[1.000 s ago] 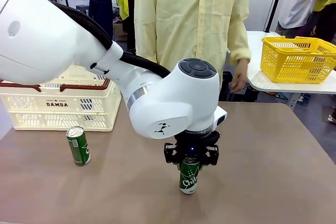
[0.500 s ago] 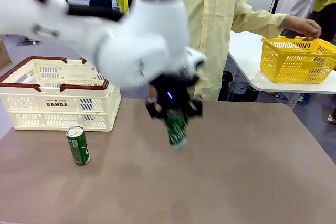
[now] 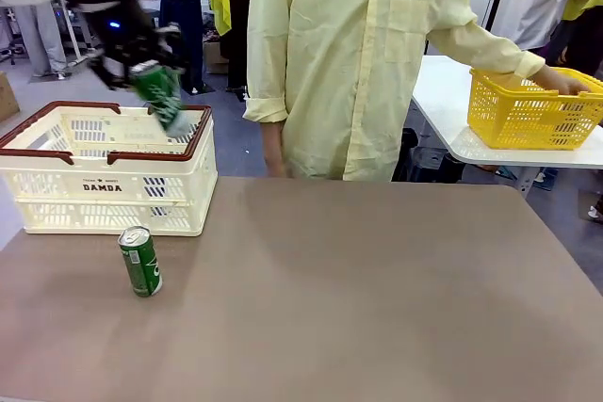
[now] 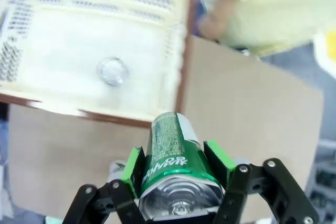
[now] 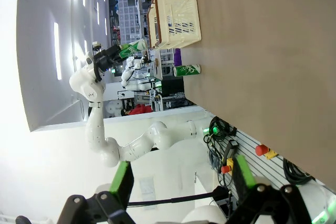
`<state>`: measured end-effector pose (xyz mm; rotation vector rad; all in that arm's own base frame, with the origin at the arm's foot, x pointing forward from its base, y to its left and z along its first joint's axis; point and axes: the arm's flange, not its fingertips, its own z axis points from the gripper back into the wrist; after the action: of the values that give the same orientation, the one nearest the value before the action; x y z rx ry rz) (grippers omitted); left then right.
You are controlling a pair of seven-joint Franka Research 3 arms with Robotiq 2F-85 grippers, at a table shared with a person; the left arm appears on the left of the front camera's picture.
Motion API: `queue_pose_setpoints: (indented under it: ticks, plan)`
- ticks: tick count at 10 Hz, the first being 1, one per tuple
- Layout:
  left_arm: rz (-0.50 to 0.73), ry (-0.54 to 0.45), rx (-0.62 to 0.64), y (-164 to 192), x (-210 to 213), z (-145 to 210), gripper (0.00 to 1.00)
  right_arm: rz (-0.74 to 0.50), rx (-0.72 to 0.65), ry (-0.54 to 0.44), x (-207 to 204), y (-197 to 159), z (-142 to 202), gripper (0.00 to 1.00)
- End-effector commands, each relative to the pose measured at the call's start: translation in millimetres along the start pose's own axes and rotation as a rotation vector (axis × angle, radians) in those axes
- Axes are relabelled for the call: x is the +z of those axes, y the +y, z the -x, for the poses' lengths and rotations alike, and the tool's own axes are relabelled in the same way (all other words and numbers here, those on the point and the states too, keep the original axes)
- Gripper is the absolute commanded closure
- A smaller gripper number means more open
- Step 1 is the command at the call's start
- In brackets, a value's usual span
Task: Place the drinks into the Shopping basket.
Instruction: Pick up one drink and place it into the Shopping basket.
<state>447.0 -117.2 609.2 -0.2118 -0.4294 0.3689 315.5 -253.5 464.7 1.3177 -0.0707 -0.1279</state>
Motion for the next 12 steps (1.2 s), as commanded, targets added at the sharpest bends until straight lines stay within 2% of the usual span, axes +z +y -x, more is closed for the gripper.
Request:
queue_pose_setpoints:
  ticks: [1,2,3,5,6,7,8,9,10,11,12]
  plan:
    - [-0.017,-0.023,0.101,-4,-7,9,1.0,0.009,-0.014,0.012,1,5,2,0.0]
    - [-0.009,0.037,0.174,3,5,14,1.0,0.009,-0.014,0.012,1,5,2,0.0]
    - [-0.025,-0.014,0.072,17,-5,-12,1.0,0.009,-0.014,0.012,1,5,2,0.0]
    - [-0.025,-0.014,0.072,17,-5,-12,1.0,0.009,-0.014,0.012,1,5,2,0.0]
    - [-0.039,0.008,0.111,19,-9,-7,1.0,0.009,-0.014,0.012,1,5,2,0.0]
    - [-0.01,-0.01,-0.009,17,-25,-14,1.0,0.009,-0.014,0.012,1,5,2,0.0]
    - [0.057,-0.032,-0.101,23,-34,-55,1.0,0.009,-0.014,0.012,1,5,2,0.0]
    - [-0.007,-0.155,-0.082,35,-48,-96,1.0,0.009,-0.014,0.012,1,5,2,0.0]
    - [-0.006,-0.139,-0.119,48,-64,-123,1.0,0.009,-0.014,0.012,1,5,2,0.0]
    - [-0.032,-0.138,-0.092,59,-79,-136,1.0,0.009,-0.014,0.012,1,5,2,0.0]
    - [-0.072,-0.084,-0.095,71,-96,-139,1.0,0.009,-0.014,0.012,1,5,2,0.0]
